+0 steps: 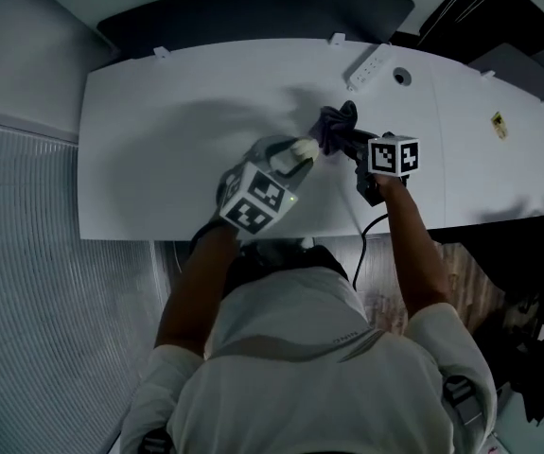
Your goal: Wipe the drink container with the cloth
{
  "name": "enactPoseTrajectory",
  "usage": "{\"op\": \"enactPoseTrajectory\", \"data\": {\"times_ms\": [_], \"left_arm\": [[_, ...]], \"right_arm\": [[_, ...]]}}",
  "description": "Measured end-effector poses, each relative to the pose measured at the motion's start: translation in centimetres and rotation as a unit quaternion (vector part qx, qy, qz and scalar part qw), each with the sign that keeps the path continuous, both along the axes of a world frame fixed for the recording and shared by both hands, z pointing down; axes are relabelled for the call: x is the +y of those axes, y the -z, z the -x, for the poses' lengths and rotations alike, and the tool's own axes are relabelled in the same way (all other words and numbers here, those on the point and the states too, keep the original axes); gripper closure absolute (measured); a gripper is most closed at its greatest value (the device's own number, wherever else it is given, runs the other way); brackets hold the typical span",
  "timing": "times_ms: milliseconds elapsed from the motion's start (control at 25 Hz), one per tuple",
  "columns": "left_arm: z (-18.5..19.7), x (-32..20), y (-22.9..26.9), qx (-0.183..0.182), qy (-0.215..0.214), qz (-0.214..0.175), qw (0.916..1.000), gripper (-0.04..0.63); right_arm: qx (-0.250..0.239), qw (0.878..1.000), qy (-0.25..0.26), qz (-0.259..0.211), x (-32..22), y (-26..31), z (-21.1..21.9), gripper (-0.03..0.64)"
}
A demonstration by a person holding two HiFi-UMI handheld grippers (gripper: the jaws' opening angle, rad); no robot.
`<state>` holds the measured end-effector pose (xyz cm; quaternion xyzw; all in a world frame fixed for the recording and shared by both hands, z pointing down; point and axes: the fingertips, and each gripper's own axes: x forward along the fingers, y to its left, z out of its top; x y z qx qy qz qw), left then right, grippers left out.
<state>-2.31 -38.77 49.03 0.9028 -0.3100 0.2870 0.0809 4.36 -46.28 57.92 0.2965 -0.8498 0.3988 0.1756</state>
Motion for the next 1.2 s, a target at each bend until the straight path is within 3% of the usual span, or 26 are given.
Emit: {"op": "enactPoseTrajectory", "data": {"times_ms": [200,360,560,840,1000,1200], "left_arm": [[1.9,1.1,4.0,0.069,0.034,-0.015,0.9969,0.428],[5.2,1.4,7.3,0.097,0.099,-0.053,0.989,0.528],[8.6,3.6,11.5,0.136,0.139,-0.096,0.9763,0.588],[10.9,7.6,17.5,0.198,0.15,-0.157,0.9559,0.591],[11.5,7.9,19.4,0.205,0.166,-0.194,0.9447,0.591],[11.1,7.6,19.6,0.206,0.16,-0.201,0.9442,0.591]], "right_arm": [[0.014,0.991,-0.098,-0.094,3.0,4.9,-4.3,0.526],[0.011,0.979,-0.133,-0.156,6.0,9.5,-5.8,0.526],[-0.001,0.96,-0.173,-0.221,9.4,15.2,-6.2,0.526],[-0.005,0.925,-0.201,-0.322,12.6,23.2,-5.5,0.528],[0.02,0.91,-0.198,-0.364,13.9,26.0,-5.5,0.529],[0.031,0.904,-0.203,-0.374,14.3,27.1,-5.5,0.529]]}}
